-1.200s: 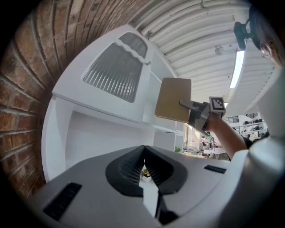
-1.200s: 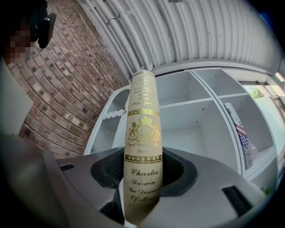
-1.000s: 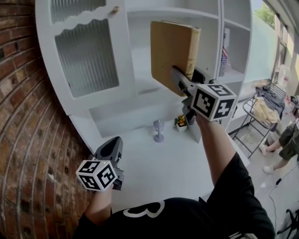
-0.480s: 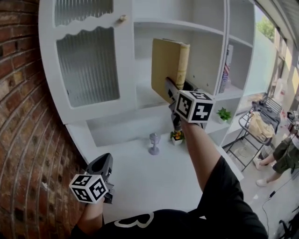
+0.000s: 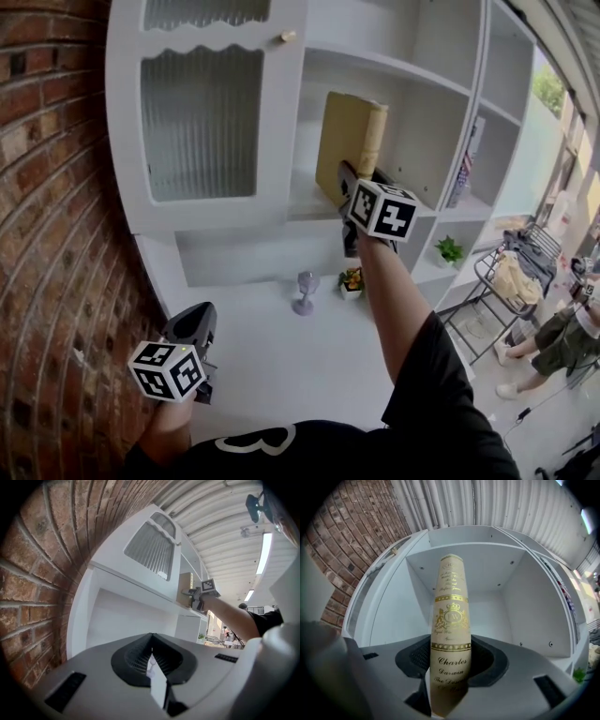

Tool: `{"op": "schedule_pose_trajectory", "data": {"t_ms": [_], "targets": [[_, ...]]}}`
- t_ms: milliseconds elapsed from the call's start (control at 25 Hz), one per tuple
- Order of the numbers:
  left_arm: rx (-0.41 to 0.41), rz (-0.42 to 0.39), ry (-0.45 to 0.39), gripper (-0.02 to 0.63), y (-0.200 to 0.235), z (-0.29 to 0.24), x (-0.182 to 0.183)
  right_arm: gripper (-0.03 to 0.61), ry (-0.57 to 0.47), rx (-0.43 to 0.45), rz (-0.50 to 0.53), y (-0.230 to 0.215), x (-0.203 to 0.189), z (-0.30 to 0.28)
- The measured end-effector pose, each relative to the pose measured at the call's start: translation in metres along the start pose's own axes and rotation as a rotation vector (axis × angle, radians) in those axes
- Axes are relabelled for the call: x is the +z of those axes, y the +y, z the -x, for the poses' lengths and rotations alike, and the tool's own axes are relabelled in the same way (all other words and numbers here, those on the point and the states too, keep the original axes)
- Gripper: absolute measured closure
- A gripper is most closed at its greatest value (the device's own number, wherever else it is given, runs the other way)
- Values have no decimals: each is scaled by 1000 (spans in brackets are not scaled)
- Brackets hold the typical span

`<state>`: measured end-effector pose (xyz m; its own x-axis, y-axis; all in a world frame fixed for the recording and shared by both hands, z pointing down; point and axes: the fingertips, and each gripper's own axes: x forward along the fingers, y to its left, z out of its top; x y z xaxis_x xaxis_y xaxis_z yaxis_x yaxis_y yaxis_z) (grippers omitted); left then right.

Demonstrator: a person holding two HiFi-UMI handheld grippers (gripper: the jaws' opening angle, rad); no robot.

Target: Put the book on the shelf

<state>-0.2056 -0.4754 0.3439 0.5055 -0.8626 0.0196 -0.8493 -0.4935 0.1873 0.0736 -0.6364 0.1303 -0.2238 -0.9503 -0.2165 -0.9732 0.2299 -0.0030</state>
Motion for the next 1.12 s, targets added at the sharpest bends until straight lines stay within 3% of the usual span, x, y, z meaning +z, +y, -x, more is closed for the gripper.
{"op": "schedule_pose_trajectory", "data": {"t_ms": [560, 920, 1120], "targets": [[0, 10, -8, 614, 5, -1, -10, 383, 50, -6, 34, 0, -8, -18], [3, -3, 2, 614, 3, 4, -12, 244, 64, 78, 7, 8, -5, -12], [-12, -2, 10, 614, -3, 4, -14, 238, 32, 86, -10, 2, 5, 8]]}}
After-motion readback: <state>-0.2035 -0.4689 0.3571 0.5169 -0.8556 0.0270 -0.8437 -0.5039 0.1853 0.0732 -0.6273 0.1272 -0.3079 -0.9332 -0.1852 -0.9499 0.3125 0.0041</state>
